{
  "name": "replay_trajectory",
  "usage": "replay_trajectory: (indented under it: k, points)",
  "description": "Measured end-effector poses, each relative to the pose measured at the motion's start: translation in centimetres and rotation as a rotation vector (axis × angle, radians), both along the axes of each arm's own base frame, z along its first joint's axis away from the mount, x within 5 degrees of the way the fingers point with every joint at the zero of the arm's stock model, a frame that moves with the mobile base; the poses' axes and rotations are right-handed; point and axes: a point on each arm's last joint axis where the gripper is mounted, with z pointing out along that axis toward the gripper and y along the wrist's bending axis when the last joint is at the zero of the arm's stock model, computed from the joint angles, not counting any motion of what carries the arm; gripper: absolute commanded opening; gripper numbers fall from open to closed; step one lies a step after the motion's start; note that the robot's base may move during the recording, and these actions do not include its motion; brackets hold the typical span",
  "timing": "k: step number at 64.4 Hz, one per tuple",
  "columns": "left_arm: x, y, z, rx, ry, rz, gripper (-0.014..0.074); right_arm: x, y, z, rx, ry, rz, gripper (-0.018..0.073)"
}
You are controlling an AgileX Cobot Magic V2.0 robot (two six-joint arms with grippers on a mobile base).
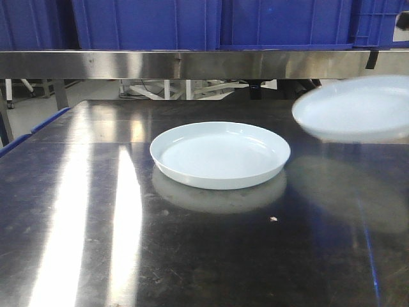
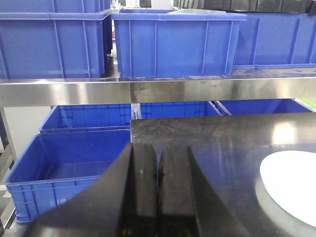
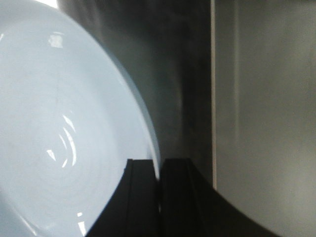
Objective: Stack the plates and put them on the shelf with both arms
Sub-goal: 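Lift the plate with the right gripper and carry it over the centered plate, then lower the held plate onto the centered plate and release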
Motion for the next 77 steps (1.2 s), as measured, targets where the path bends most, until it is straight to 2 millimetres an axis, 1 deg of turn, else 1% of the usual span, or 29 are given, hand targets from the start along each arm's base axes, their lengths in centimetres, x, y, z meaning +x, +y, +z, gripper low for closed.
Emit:
replay_trajectory:
  k: [9,16,21,26,31,34,42,50,57,63,72,77]
  points:
    - [0.0,0.0,0.0,0.0,0.0,0.0,0.008,0.6,0.5,2.2,0.06,-0.084,-0.002,0.0048]
    - [0.0,0.0,0.0,0.0,0.0,0.0,0.008,1.0,1.7,3.0,0.107,-0.115,0.018,0.0048]
    - [0.0,0.0,0.0,0.0,0.0,0.0,0.008,1.1,3.3,3.1,0.118,-0.114,0.053,0.0048]
    - [0.0,0.0,0.0,0.0,0.0,0.0,0.008,1.2,5.6,3.1,0.126,-0.107,0.11,0.0048]
    - [0.0,0.0,0.0,0.0,0.0,0.0,0.008,1.2,8.4,3.0,0.141,-0.1,0.176,0.0048]
    - [0.0,0.0,0.0,0.0,0.0,0.0,0.008,1.2,10.0,2.7,0.153,-0.089,0.212,0.0048]
    - [0.0,0.0,0.0,0.0,0.0,0.0,0.008,1.4,13.4,1.1,0.17,-0.04,0.279,0.0048]
    - [0.0,0.0,0.0,0.0,0.0,0.0,0.008,1.7,15.5,-0.9,0.172,0.017,0.318,0.0048]
    - [0.0,0.0,0.0,0.0,0.0,0.0,0.008,1.8,16.6,-2.0,0.166,0.045,0.337,0.0048]
    - [0.0,0.0,0.0,0.0,0.0,0.0,0.008,1.9,17.1,-2.6,0.164,0.058,0.343,0.0048]
    - [0.0,0.0,0.0,0.0,0.0,0.0,0.008,2.4,17.2,-3.6,0.149,0.062,0.339,0.0048]
    - [0.0,0.0,0.0,0.0,0.0,0.0,0.008,2.5,17.2,-3.7,0.137,0.06,0.339,0.0048]
